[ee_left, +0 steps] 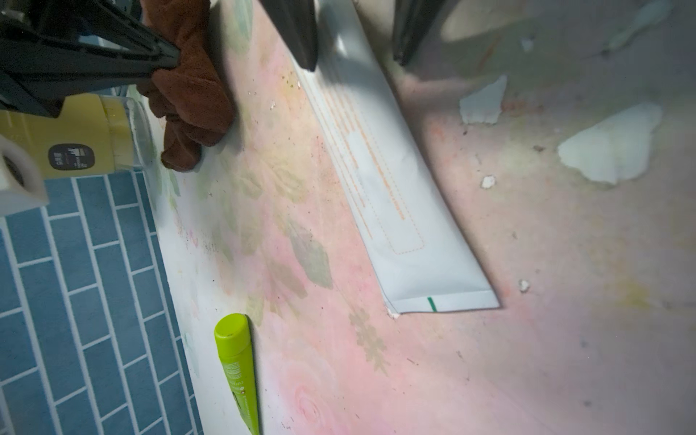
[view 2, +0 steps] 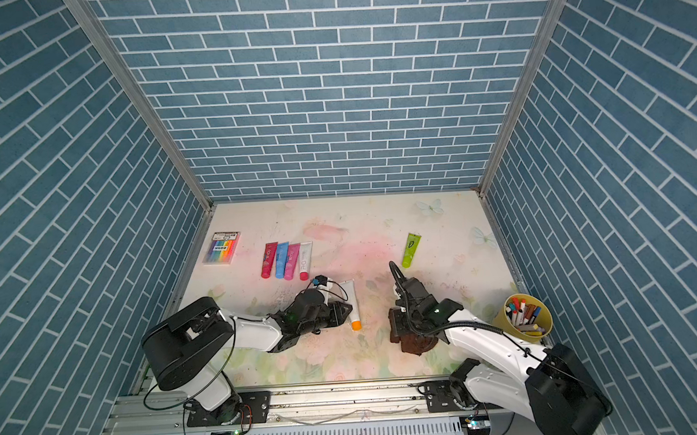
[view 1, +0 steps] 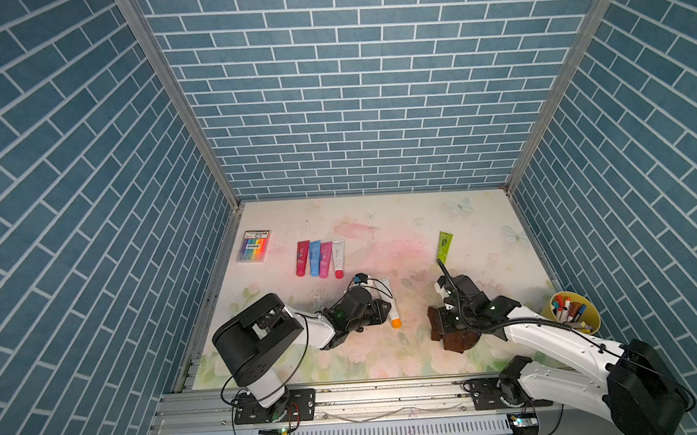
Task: Wipe the surface of the toothpaste tube
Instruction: Adjust the toothpaste at the center of the board.
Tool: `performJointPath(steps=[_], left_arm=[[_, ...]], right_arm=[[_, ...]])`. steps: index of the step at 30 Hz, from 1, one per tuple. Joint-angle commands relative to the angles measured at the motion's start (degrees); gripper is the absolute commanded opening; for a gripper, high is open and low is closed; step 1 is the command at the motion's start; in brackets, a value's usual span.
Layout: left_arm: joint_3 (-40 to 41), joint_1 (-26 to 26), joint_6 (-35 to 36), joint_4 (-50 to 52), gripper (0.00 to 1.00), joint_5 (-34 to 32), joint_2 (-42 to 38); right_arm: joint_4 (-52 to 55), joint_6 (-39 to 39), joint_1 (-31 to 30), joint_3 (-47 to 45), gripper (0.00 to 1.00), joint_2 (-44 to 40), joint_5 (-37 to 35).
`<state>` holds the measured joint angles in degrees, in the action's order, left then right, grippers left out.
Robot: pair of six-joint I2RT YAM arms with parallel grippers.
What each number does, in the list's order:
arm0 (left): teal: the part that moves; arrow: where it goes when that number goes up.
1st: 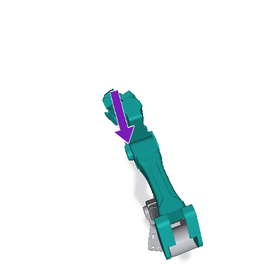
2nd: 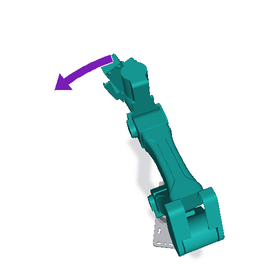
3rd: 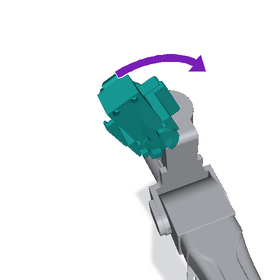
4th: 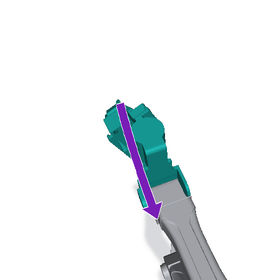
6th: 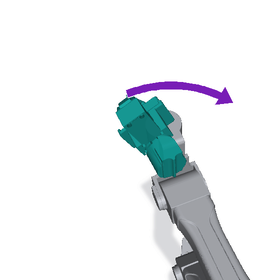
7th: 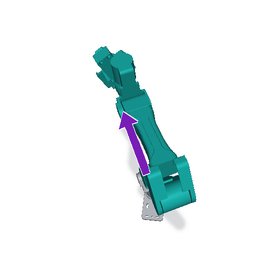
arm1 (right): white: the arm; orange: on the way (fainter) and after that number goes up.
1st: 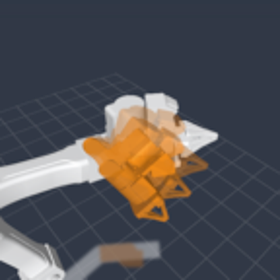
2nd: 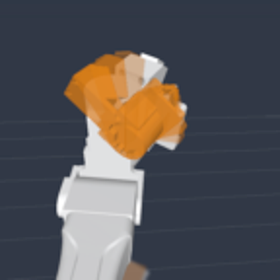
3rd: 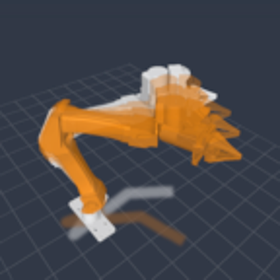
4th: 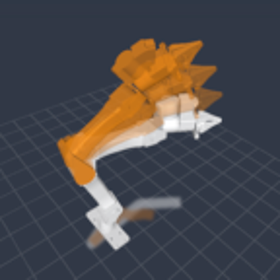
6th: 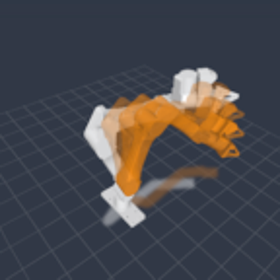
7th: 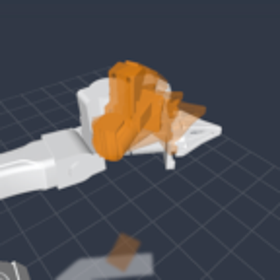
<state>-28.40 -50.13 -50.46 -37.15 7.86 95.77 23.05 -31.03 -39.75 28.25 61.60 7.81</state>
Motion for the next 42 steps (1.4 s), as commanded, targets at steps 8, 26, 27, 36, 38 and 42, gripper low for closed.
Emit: performJointPath(steps=[8, 26, 27, 36, 38, 42], left_arm=[[-4.7, 0.0, 2.8, 3.7, 0.09, -2.1, 5.4], [-28.4, -3.7, 21.6, 56.1, 0.0, -26.2, -0.7], [-29.9, -3.9, 22.0, 59.0, 0.0, -27.9, -0.1], [-41.7, -7.8, 22.1, 79.1, 0.0, -41.4, 11.8], [-43.2, -8.6, 21.6, 81.0, 0.0, -43.0, 14.2], [-44.6, -9.7, 21.9, 79.6, 0.0, -42.0, 16.8]], right_arm=[[0.3, 1.6, -0.2, -0.2, 0.0, 0.5, 0.6], [0.3, 1.5, -0.2, -0.9, 0.0, -2.0, 0.3], [0.2, 1.5, -0.2, -1.0, 0.0, -2.1, 0.3], [0.2, 1.5, -0.2, -0.9, 0.0, -1.8, 0.3], [0.3, 1.5, -0.2, -0.8, 0.0, -1.6, 0.3], [0.3, 1.5, -0.1, -0.8, 0.0, -1.3, 0.3]])
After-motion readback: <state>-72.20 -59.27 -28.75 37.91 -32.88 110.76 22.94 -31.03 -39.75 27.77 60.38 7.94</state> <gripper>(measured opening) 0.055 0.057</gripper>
